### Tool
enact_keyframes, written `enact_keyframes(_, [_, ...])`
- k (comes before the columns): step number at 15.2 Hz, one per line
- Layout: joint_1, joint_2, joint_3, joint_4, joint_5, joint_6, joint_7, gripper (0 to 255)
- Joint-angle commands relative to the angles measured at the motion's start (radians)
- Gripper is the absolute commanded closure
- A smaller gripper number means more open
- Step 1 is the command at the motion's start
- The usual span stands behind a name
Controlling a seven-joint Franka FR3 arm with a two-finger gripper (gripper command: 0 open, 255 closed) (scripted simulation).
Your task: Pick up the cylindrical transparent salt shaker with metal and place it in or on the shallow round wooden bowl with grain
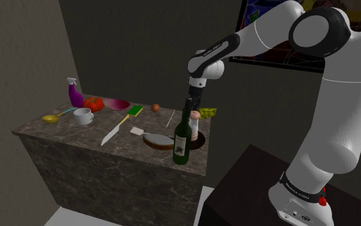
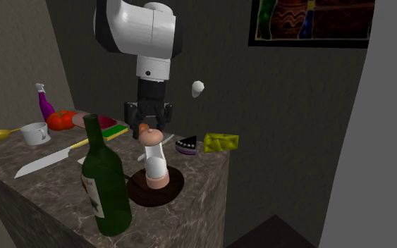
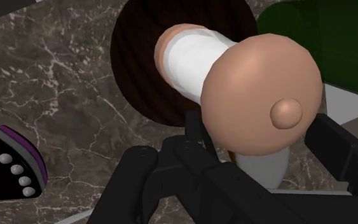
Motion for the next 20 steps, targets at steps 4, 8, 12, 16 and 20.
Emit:
enact_keyframes(4, [0.0,0.0,0.0,0.0,0.0,0.0,0.0,0])
enact_keyframes(8, [0.0,0.0,0.0,0.0,0.0,0.0,0.0,0])
enact_keyframes(12, [-0.009,-0.054,-0.014,0.062,-0.028,-0.114,0.018,0])
enact_keyframes(16, [-0.009,-0.054,-0.014,0.062,-0.028,-0.114,0.018,0])
enact_keyframes(20, [-0.009,-0.054,-0.014,0.061,-0.028,-0.114,0.018,0])
